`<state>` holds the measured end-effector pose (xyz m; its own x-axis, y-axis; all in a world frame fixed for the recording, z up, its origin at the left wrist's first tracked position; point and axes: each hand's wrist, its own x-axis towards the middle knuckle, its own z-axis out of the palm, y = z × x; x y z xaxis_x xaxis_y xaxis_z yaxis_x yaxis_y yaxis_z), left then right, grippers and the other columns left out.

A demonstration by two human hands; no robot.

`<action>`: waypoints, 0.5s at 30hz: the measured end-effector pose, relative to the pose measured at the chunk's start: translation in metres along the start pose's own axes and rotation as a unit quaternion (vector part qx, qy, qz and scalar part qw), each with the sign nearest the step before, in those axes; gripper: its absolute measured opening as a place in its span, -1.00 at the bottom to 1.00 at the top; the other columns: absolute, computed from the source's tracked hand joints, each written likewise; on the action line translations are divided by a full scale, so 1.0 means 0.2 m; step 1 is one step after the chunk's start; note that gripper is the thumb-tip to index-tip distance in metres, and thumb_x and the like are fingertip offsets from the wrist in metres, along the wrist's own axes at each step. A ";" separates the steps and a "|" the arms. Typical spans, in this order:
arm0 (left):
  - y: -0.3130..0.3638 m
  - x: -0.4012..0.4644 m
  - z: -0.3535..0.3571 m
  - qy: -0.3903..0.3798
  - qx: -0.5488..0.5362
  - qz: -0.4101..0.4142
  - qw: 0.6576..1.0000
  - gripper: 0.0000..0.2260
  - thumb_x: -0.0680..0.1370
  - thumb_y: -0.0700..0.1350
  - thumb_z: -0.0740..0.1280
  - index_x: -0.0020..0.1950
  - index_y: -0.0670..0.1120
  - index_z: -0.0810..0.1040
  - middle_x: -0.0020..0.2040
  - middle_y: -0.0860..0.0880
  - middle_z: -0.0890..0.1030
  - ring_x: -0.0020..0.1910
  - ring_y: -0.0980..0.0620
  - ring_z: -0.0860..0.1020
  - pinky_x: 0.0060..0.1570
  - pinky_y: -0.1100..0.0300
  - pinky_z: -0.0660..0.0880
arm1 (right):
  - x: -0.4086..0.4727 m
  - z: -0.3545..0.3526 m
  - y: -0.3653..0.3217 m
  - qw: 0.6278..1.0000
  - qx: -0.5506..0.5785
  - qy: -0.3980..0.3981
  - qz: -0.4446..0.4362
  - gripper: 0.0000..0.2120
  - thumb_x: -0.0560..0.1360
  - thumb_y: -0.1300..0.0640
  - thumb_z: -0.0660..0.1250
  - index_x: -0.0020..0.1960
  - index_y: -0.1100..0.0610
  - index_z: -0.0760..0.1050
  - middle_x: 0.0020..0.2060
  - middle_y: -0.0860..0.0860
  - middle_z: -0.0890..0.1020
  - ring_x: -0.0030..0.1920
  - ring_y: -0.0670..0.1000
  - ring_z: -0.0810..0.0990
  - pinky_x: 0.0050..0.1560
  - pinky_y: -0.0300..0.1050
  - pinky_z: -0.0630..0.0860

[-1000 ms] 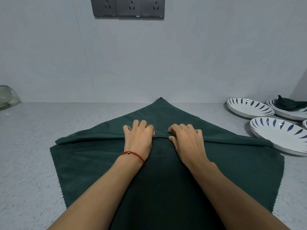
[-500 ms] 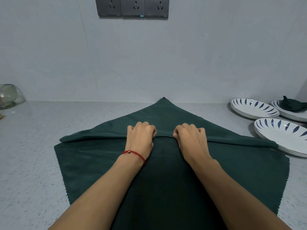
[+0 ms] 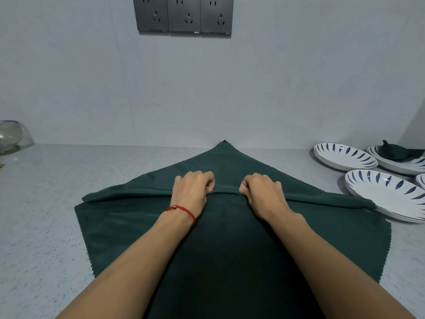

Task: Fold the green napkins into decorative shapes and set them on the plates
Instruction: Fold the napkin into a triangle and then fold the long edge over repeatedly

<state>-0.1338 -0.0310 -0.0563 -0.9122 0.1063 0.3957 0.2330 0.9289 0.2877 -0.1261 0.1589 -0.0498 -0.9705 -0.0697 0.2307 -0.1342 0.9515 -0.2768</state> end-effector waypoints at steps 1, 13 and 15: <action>-0.01 0.00 0.01 -0.001 0.002 0.004 1.000 -0.86 0.56 -0.23 0.27 -0.13 0.00 0.49 -0.18 0.05 0.52 -0.12 -0.02 0.46 -0.09 0.12 0.23 | -0.01 0.01 0.01 1.000 0.007 0.006 -0.004 -0.75 0.51 0.32 0.18 -0.21 0.01 0.40 -0.20 -0.07 0.51 -0.13 0.09 0.45 0.02 0.07 0.39; -0.01 0.00 0.02 0.011 0.053 0.031 0.998 -0.84 0.60 -0.15 0.27 -0.08 0.07 0.58 -0.04 0.12 0.45 0.03 0.04 0.36 -0.01 0.13 0.21 | -0.03 0.05 0.08 0.996 0.031 0.059 -0.058 -0.85 0.63 -0.03 0.27 -0.08 -0.04 0.53 -0.08 -0.13 0.46 -0.01 -0.04 0.40 0.06 0.00 0.32; 0.00 0.01 0.03 0.010 0.066 0.013 0.998 -0.81 0.57 -0.21 0.26 -0.12 0.08 0.53 -0.13 0.12 0.44 -0.03 0.05 0.31 -0.03 0.12 0.20 | 0.00 0.06 0.07 0.996 0.041 0.063 -0.038 -0.79 0.64 0.00 0.25 -0.14 0.00 0.53 -0.12 -0.11 0.51 -0.04 0.00 0.45 0.06 0.04 0.37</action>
<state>-0.1377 -0.0288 -0.0617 -0.8993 0.1260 0.4187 0.2095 0.9647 0.1596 -0.1306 0.1692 -0.0651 -0.9246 -0.0967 0.3684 -0.2269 0.9167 -0.3289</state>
